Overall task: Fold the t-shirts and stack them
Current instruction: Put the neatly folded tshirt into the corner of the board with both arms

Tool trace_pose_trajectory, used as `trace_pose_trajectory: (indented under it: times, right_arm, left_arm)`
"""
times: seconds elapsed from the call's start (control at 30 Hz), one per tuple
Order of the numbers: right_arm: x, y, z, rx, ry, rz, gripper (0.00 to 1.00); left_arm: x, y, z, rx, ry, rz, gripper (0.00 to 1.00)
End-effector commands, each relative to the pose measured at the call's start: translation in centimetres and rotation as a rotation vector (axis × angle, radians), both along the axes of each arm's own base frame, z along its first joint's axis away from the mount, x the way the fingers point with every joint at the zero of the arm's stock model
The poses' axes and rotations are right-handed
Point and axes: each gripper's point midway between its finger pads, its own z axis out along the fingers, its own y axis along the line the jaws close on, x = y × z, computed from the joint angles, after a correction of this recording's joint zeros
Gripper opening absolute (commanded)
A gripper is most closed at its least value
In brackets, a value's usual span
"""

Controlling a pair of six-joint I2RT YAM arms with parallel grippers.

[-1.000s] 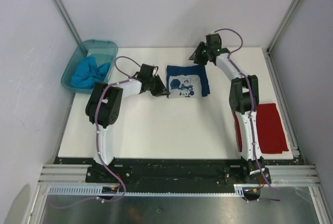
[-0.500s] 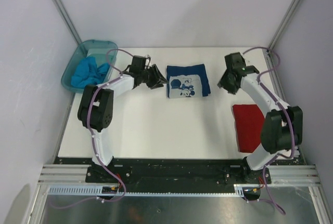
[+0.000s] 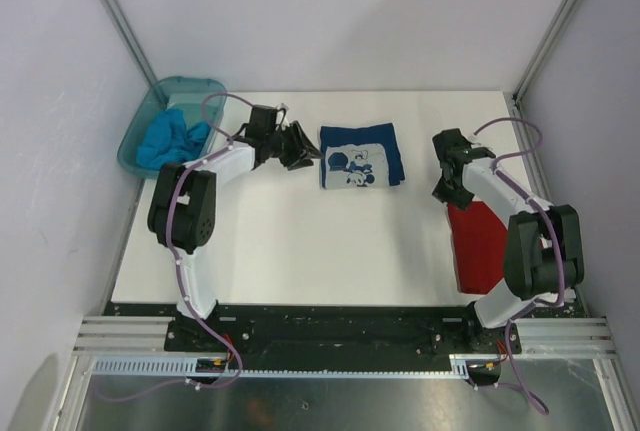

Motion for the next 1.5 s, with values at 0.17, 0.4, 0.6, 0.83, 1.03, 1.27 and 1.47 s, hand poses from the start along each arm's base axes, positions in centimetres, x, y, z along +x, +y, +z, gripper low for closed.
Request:
trace_pose_trajectory:
  times: [0.17, 0.4, 0.6, 0.83, 1.03, 1.27, 1.47]
  right_arm:
    - [1.7, -1.5, -3.1, -0.083, 0.037, -0.005, 0.47]
    - [1.7, -2.2, -4.2, -0.128, 0.069, 0.001, 0.46]
    - [2.0, -2.1, -4.7, -0.128, 0.076, 0.024, 0.29]
    - [2.5, -1.2, -4.4, -0.093, 0.058, 0.041, 0.01]
    - [3.7, 0.2, -3.6, -0.055, 0.023, 0.059, 0.0]
    - [5.2, 2.4, -3.0, 0.011, -0.02, 0.083, 0.0]
    - [6.3, 4.6, -3.0, 0.065, -0.033, 0.106, 0.0]
  left_arm:
    - [0.7, 0.1, 1.0, -0.027, -0.036, -0.039, 0.51]
    - [-0.7, -0.4, -1.4, -0.022, 0.028, -0.099, 0.54]
    - [-2.0, -1.0, -4.1, 0.029, 0.082, -0.129, 0.55]
    - [-2.5, -2.0, -5.7, 0.069, 0.111, -0.142, 0.54]
    - [-2.4, -2.7, -6.4, 0.094, 0.126, -0.116, 0.47]
    - [-1.8, -2.3, -6.8, 0.142, 0.131, -0.024, 0.08]
    - [-1.5, 1.1, -4.8, 0.207, 0.088, 0.125, 0.0]
